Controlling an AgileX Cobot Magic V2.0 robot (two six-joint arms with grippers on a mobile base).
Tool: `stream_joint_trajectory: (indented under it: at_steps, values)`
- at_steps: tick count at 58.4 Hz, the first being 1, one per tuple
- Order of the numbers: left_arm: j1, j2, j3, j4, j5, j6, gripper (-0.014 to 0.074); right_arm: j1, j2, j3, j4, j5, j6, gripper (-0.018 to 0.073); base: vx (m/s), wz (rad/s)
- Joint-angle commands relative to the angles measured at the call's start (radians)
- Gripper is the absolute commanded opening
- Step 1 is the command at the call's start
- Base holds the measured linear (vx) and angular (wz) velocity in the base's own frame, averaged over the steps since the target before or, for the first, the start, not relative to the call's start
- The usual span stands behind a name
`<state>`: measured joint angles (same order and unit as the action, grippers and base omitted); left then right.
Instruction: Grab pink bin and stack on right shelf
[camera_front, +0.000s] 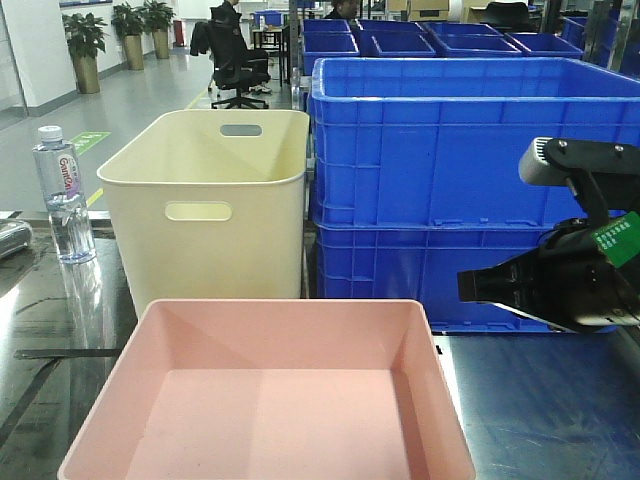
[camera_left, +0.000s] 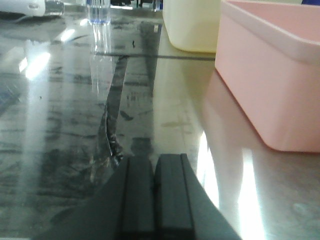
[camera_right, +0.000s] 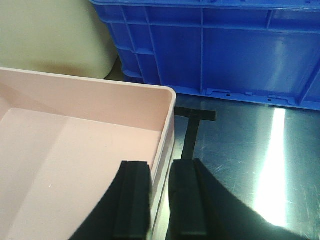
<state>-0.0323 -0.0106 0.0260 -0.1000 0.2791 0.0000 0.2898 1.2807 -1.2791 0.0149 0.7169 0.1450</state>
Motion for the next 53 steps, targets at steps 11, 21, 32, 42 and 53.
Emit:
stream_joint_trajectory:
  at_steps: [11,21,32,42,53]
  values:
    - [0.001,-0.007,0.009,-0.001,-0.069,-0.01,-0.0008,-0.001,-0.031,-0.029,-0.008,-0.067,-0.003,0.0197,0.0,0.0]
    - [0.001,-0.007,0.009,-0.001,-0.069,-0.01,-0.0008,-0.001,-0.031,-0.029,-0.008,-0.068,-0.003,0.0197,0.0,0.0]
    - [0.001,-0.007,0.009,-0.001,-0.069,-0.01,-0.0008,-0.002,-0.144,0.033,-0.068,-0.079,-0.029,0.0197,0.0,0.0]
    - [0.001,-0.007,0.009,-0.001,-0.069,-0.01,-0.0008,-0.034,-0.419,0.281,-0.103,-0.28,-0.073,0.0136,0.0,0.0]
    - [0.001,-0.007,0.009,-0.001,-0.069,-0.01,-0.0008,-0.172,-0.767,0.628,-0.103,-0.441,-0.071,-0.0015,0.0,0.0]
